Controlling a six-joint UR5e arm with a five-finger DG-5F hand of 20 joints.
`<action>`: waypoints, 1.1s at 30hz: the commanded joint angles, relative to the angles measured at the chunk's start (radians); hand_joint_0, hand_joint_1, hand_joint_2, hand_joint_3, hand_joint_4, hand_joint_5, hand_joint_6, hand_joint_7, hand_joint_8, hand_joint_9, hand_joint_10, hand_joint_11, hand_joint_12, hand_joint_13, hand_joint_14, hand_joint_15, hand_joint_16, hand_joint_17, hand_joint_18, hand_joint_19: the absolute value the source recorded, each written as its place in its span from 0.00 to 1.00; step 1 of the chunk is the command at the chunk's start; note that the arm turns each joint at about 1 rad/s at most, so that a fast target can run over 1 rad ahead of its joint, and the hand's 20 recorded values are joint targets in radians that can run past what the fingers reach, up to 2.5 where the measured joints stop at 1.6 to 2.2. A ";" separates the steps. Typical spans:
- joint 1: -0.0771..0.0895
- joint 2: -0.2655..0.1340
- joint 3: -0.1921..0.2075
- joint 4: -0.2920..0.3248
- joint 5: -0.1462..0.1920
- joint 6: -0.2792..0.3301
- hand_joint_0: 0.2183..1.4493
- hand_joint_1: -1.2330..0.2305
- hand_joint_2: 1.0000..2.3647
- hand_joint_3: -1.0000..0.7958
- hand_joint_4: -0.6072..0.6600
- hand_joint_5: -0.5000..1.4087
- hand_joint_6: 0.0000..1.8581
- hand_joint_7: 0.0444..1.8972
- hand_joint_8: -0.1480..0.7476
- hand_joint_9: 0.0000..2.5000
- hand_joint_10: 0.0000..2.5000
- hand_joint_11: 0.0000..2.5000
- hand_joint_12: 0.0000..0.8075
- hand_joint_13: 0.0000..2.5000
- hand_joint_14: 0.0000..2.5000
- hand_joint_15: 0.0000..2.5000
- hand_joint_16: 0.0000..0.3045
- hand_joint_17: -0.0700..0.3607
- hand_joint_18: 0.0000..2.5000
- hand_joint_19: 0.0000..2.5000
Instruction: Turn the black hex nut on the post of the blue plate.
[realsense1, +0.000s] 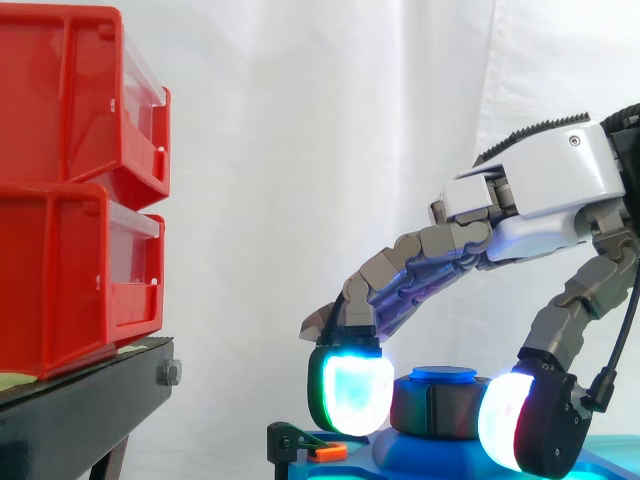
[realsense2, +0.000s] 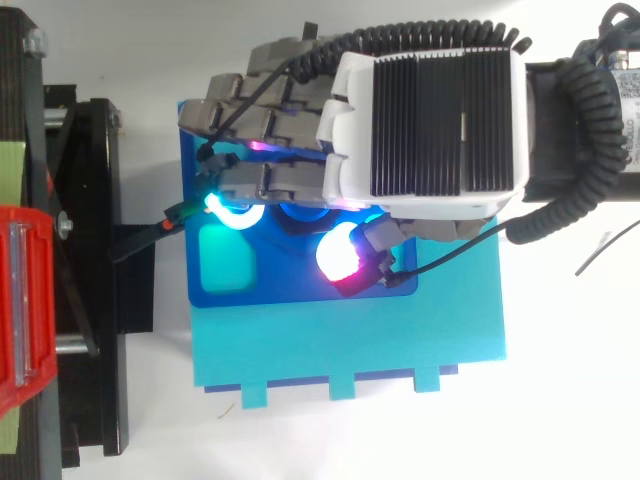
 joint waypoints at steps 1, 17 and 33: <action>-0.001 0.001 -0.007 0.004 0.000 0.002 0.34 0.28 0.00 0.28 0.61 0.14 0.27 0.50 0.33 0.06 0.00 0.00 0.28 0.13 0.00 0.02 0.09 0.30 0.12 0.10; -0.003 0.001 -0.007 0.006 0.000 0.002 0.36 0.29 0.00 0.28 0.62 0.15 0.27 0.53 0.33 0.08 0.00 0.00 0.28 0.14 0.00 0.02 0.09 0.30 0.13 0.10; -0.003 0.001 -0.007 0.006 0.000 0.002 0.31 0.30 0.00 0.28 0.63 0.15 0.27 0.52 0.34 0.08 0.00 0.00 0.28 0.13 0.00 0.02 0.08 0.30 0.11 0.11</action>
